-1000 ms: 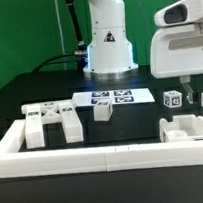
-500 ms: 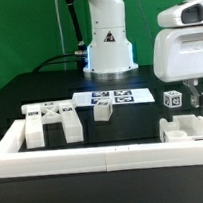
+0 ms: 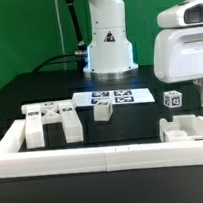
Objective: Assemble chair
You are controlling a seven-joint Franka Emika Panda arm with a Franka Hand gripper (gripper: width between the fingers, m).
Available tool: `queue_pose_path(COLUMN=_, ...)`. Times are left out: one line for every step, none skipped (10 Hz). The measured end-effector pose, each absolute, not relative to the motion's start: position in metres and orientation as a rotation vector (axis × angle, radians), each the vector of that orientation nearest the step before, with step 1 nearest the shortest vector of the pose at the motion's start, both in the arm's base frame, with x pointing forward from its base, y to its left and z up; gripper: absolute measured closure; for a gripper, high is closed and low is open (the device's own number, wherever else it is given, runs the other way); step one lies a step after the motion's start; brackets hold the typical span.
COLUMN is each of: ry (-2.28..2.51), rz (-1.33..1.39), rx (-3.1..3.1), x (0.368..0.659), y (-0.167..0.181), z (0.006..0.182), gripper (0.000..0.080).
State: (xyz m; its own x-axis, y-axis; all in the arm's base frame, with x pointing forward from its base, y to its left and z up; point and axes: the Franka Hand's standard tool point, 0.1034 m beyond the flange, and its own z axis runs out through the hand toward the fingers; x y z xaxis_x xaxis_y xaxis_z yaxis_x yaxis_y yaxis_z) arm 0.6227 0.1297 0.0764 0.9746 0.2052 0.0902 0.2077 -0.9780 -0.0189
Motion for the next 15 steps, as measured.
queue_pose_path(ry=-0.3, rz=-0.136, rx=-3.094, x=0.6227, y=0.1299, z=0.0764, gripper=0.051)
queue_pose_path(ry=-0.265, rz=-0.136, rx=-3.095, x=0.6227, y=0.1294, z=0.0763, gripper=0.051)
queue_pose_path(ry=-0.235, rz=-0.152, rx=-3.09, x=0.6242, y=0.1262, z=0.0762, gripper=0.051)
queue_pose_path(ry=-0.158, rz=-0.155, rx=-3.087, x=0.6248, y=0.1261, z=0.0763, gripper=0.051)
queue_pose_path(ry=0.074, rz=-0.148, rx=-3.074, x=0.6247, y=0.1274, z=0.0763, gripper=0.051)
queue_pose_path(ry=0.262, rz=-0.143, rx=-3.059, x=0.6248, y=0.1271, z=0.0764, gripper=0.051)
queue_pose_path(ry=0.399, rz=-0.139, rx=-3.042, x=0.6249, y=0.1266, z=0.0763, gripper=0.0509)
queue_pose_path(ry=0.486, rz=-0.136, rx=-3.027, x=0.6249, y=0.1264, z=0.0763, gripper=0.0509)
queue_pose_path(ry=0.629, rz=-0.131, rx=-2.997, x=0.6251, y=0.1258, z=0.0763, gripper=0.0509)
queue_pose_path(ry=0.72, rz=-0.129, rx=-2.973, x=0.6254, y=0.1255, z=0.0764, gripper=0.0508)
queue_pose_path(ry=0.865, rz=-0.125, rx=-2.925, x=0.6261, y=0.1249, z=0.0764, gripper=0.0508)
queue_pose_path(ry=0.986, rz=-0.119, rx=-2.883, x=0.6262, y=0.1243, z=0.0765, gripper=0.0508)
queue_pose_path(ry=1.1, rz=-0.113, rx=-2.839, x=0.6261, y=0.1243, z=0.0765, gripper=0.0508)
queue_pose_path(ry=1.21, rz=-0.107, rx=-2.792, x=0.626, y=0.1246, z=0.0765, gripper=0.0508)
queue_pose_path(ry=1.296, rz=-0.101, rx=-2.752, x=0.6258, y=0.1248, z=0.0764, gripper=0.0508)
